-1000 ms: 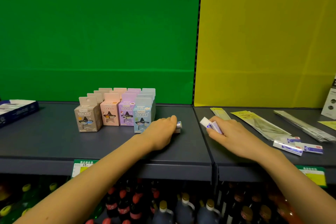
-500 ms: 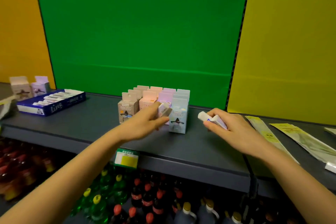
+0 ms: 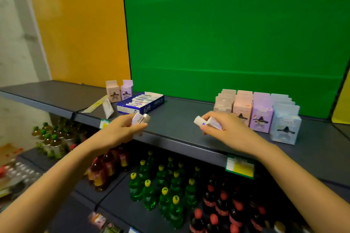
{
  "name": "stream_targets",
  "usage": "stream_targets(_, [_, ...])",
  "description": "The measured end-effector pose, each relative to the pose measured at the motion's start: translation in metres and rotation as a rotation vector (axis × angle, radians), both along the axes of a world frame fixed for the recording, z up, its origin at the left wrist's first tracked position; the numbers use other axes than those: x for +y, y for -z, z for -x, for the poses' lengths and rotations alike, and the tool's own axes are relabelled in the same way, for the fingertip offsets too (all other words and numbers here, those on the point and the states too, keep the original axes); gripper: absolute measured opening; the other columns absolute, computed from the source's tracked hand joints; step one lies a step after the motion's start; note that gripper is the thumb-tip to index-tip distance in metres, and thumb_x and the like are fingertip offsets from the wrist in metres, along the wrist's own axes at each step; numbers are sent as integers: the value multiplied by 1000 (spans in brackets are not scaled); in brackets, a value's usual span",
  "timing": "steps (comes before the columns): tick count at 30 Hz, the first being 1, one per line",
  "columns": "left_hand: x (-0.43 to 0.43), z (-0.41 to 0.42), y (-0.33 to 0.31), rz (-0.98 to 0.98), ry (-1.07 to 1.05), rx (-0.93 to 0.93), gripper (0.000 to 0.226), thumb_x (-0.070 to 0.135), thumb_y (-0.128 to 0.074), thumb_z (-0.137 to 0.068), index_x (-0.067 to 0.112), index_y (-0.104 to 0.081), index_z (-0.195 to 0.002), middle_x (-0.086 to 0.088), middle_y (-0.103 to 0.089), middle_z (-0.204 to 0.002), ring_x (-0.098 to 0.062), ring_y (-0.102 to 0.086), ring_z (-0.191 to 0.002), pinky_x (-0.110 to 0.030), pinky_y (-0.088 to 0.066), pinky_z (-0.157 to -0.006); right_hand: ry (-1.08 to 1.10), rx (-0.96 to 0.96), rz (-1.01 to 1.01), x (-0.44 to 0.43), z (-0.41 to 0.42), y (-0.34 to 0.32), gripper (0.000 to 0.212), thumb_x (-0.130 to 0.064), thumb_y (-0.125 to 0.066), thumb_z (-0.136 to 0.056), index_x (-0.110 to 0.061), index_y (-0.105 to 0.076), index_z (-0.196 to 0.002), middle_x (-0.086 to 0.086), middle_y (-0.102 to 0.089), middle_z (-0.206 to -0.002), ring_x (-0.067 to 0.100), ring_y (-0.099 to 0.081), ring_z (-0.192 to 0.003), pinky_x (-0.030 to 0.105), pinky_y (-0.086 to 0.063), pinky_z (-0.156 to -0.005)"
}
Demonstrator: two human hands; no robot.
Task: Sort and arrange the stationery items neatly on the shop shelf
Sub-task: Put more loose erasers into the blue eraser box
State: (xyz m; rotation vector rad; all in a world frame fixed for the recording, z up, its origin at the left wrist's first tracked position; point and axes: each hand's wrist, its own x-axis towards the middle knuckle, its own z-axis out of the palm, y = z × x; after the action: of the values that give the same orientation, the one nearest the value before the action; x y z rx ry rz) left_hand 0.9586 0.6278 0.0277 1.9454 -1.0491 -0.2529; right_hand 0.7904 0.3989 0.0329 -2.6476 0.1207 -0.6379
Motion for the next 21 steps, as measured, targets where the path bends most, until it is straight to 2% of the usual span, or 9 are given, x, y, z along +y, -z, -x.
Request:
stream_targets(3, [41,-33,5,-55,-49,89,34,28,-54,-90,-4,-55,-102,-1,-50,-67,-10,-38,-55,-16,-27,-48,0,10,18,32,-41,2,14,-34,-55,-89,-27,-60,-100,6,-69,-94,23,-56,-79,35,-42,-68])
stream_targets(5, [58,-48,5,-69,-80,122,34,27,-54,-90,-4,-56,-104,-3,-50,-69,-12,-36,-56,-17,-27,-48,-3,13,8,48,-64,3,15,-33,-55,-89,-25,-60,-101,6,-68,-94,25,-57,-82,34,-43,-69])
stream_targets(9, [85,-81,-7,-83,-93,151,35,42,-57,-73,10,-56,-87,-4,-45,-68,-7,-31,-48,-22,-22,-47,10,30,-2,73,-111,0,18,-31,-53,-90,-19,-62,-101,3,-61,-87,22,-51,-76,26,-36,-59])
stream_targets(11, [93,-98,-12,-89,-65,147,33,41,-55,-69,12,-54,-84,-3,-45,-68,-8,-32,-50,-21,-23,-48,39,51,17,79,-133,-2,21,-30,-52,-90,-14,-63,-99,6,-61,-84,25,-51,-75,31,-37,-61])
stream_targets(15, [92,-131,-17,-120,15,130,19,32,-50,-92,15,-57,-89,7,-49,-63,-1,-39,-43,-10,-30,-42,80,95,58,82,-177,-8,26,-30,-52,-90,-8,-65,-94,3,-55,-73,18,-46,-63,31,-33,-55])
stream_targets(18, [85,-156,-21,-119,102,66,42,51,-47,-86,10,-58,-86,16,-52,-52,0,-39,-47,-9,-30,-47,103,103,116,77,-209,-13,33,-34,-54,-88,-3,-65,-92,10,-63,-82,23,-49,-68,36,-40,-63])
stream_targets(19, [81,-166,-21,-120,113,43,46,49,-49,-86,5,-58,-91,15,-53,-57,-3,-38,-53,-12,-31,-50,113,100,126,74,-220,-14,34,-34,-56,-87,-2,-65,-90,14,-66,-84,28,-51,-71,38,-43,-67])
stream_targets(21, [71,-191,-22,-143,109,0,35,34,-50,-92,1,-58,-99,7,-49,-68,-8,-37,-58,-12,-31,-50,136,95,143,68,-244,-15,33,-33,-59,-85,-1,-66,-91,17,-68,-87,33,-57,-77,40,-45,-70])
